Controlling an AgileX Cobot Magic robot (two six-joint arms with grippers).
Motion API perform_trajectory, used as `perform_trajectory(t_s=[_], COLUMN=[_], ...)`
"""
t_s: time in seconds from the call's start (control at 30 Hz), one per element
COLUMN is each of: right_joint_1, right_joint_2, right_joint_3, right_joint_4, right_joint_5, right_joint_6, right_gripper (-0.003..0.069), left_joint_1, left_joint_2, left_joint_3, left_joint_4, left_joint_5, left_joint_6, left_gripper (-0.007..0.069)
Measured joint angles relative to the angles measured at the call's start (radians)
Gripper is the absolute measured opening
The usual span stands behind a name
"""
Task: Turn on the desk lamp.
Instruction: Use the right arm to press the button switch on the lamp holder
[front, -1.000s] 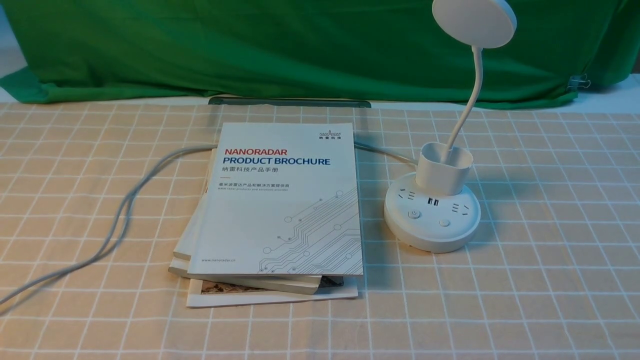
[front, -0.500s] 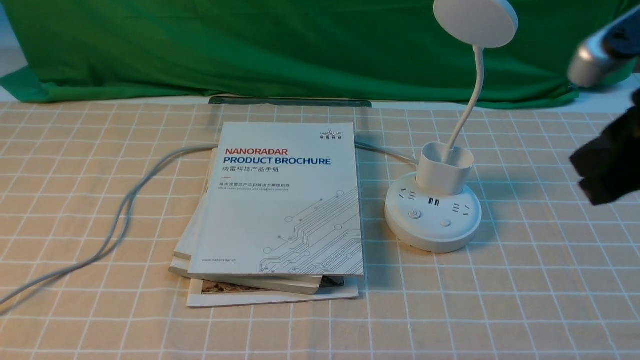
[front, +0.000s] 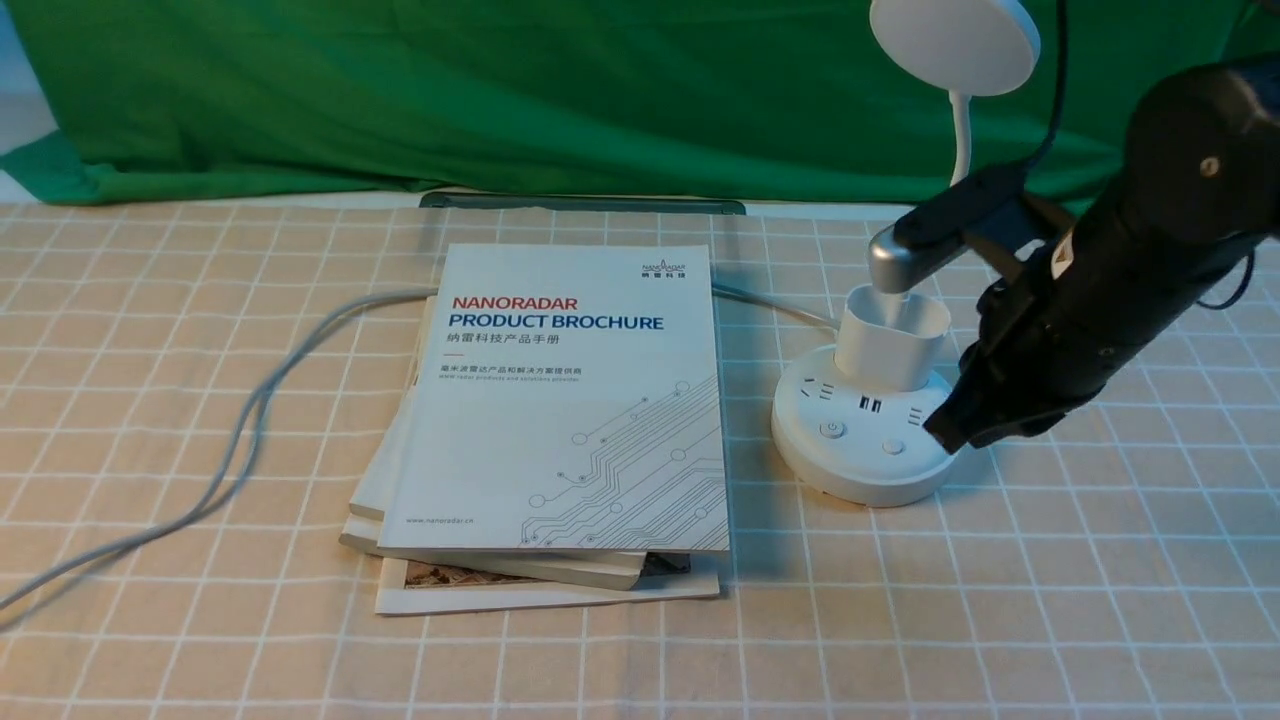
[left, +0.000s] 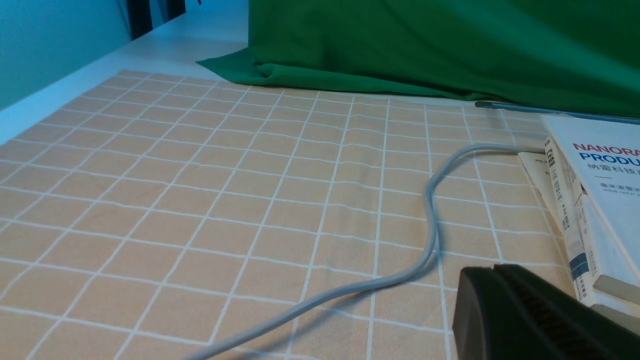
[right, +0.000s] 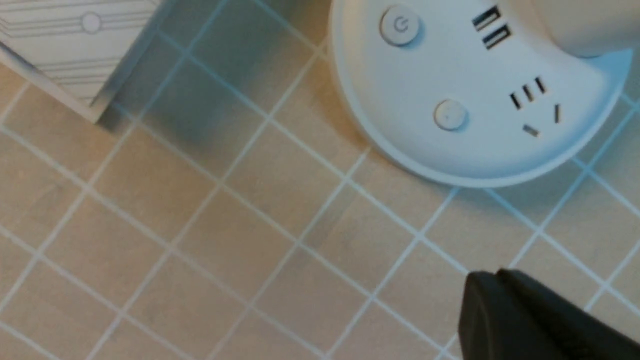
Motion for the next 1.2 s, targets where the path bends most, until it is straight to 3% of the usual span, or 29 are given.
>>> perform_trajectory(t_s=[0.5, 1.2], right_joint_1=[0.001, 0.001], right_joint_2=[0.127, 0.211], right_joint_3=[-0.001, -0.002], right_joint_4=[0.006, 0.004], right_joint_5=[-0.212, -0.297], right_joint_6=[0.036, 0.036], right_gripper=[0.0027, 0.0031], left_joint_1=[0.000, 0.000], left_joint_2=[0.000, 0.000], left_joint_3=[0.000, 0.000], left_joint_4=[0.000, 0.000], left_joint_5=[0.000, 0.000], left_joint_6=[0.000, 0.000], left_gripper=[0.0021, 0.0021])
